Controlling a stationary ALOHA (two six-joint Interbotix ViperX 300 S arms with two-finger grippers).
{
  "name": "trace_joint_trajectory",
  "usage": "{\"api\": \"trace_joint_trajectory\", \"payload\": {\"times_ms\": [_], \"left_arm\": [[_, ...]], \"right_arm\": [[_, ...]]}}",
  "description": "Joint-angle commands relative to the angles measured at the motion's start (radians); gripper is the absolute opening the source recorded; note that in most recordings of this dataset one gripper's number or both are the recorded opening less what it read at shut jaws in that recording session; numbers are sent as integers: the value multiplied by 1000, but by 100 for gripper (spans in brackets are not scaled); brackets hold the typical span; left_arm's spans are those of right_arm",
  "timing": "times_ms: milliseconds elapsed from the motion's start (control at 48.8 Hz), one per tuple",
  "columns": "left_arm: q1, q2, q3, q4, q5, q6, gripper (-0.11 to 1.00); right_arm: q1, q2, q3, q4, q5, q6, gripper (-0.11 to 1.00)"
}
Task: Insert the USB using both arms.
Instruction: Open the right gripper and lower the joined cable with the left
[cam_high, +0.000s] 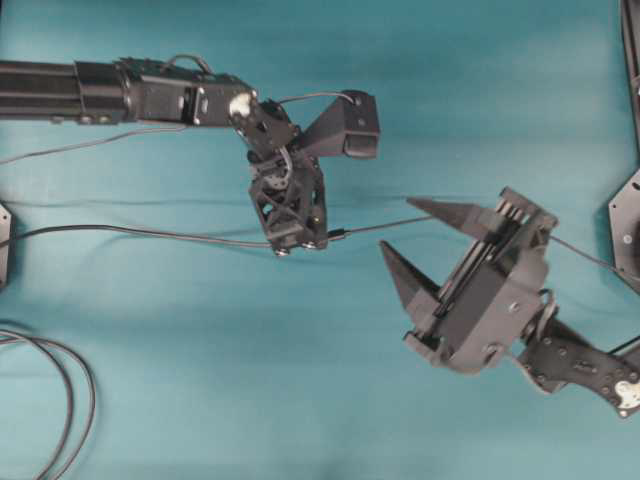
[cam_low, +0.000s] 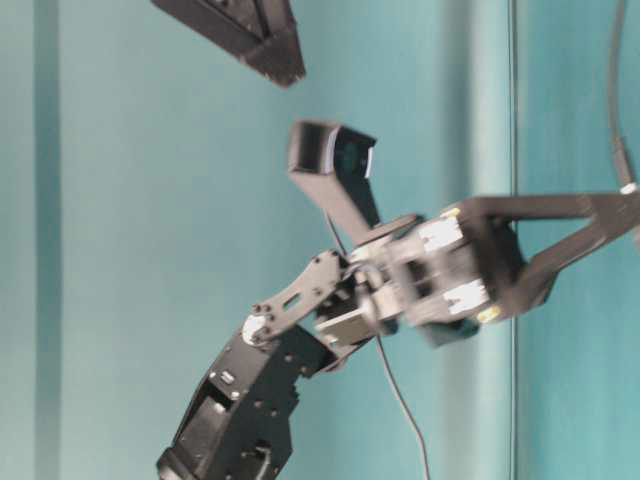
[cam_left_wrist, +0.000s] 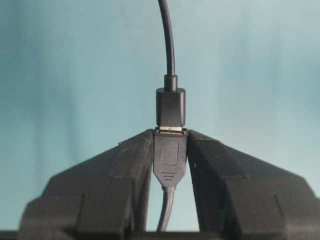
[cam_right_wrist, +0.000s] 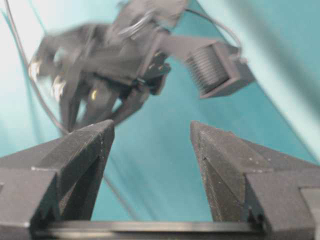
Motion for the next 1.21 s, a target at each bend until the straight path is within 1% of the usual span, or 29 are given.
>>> {"api": "trace_joint_trajectory", "payload": {"times_ms": [0, 82, 144, 246, 410, 492, 574, 677, 759, 800, 861, 1005, 1046, 1087, 1189], "left_arm": [[-21, -8, -12, 92, -71, -55, 22], [-44, 5, -14, 183, -104, -107, 22], [-58, 18, -17, 236, -114, -149, 22], [-87, 41, -20, 322, -117, -215, 22], [-112, 54, -34, 430, -118, -287, 21], [-112, 54, -44, 468, -112, -316, 21], [-115, 49, -63, 492, -92, -327, 21], [-120, 41, -80, 508, -71, -327, 21], [-123, 35, -87, 512, -57, -328, 21], [-123, 32, -89, 512, -49, -331, 23], [-124, 26, -91, 512, -35, -333, 36], [-130, 11, -92, 512, -5, -336, 78], [-133, 3, -95, 512, 8, -341, 86], [-133, -8, -97, 512, 21, -347, 88], [-133, -58, -97, 512, 57, -382, 85]], "right_arm": [[2, -41, 2, 12, 3, 38, 70], [2, -64, 17, 28, 3, 71, 70], [2, -78, 26, 29, 3, 84, 70], [2, -98, 37, 29, 9, 89, 70], [0, -106, 43, 29, 26, 89, 70], [0, -106, 43, 31, 26, 89, 70], [0, -106, 43, 34, 26, 89, 70], [0, -106, 44, 37, 28, 87, 70], [0, -107, 44, 40, 26, 87, 70], [2, -107, 44, 40, 26, 87, 70], [0, -107, 44, 40, 26, 86, 70], [0, -114, 51, 41, 26, 86, 70], [2, -123, 55, 43, 26, 86, 70], [2, -130, 60, 44, 26, 86, 70], [2, -163, 81, 55, 26, 86, 70]]}}
